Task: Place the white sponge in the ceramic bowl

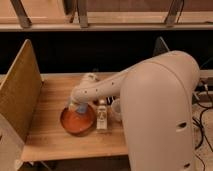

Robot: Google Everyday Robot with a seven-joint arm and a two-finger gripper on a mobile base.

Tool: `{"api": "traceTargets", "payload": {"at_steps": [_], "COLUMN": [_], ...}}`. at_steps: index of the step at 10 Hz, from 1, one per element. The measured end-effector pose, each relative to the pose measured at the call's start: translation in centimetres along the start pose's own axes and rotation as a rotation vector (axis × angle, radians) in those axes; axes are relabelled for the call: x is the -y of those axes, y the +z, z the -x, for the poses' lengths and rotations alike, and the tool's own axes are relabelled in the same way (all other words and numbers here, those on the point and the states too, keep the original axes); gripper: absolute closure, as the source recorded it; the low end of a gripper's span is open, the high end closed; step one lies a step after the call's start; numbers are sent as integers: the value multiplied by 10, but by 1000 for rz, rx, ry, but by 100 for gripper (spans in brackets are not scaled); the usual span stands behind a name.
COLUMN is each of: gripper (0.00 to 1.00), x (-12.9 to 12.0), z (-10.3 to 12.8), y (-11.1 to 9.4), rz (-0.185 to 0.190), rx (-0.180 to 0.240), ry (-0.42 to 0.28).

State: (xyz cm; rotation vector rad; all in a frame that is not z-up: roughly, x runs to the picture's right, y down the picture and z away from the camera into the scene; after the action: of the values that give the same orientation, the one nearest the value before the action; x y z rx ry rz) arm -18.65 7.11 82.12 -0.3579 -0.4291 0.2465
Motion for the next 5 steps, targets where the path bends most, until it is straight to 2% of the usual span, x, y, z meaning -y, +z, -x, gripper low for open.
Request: {"api": "traceTargets", "payload": {"at_steps": [2,3,5], "gripper": [27,21,20], "x": [0,0,0], "z": [0,0,0], "y": [0,1,1], "rz": [0,1,1], "rx": [0,0,0], "ry": [0,0,0]}}
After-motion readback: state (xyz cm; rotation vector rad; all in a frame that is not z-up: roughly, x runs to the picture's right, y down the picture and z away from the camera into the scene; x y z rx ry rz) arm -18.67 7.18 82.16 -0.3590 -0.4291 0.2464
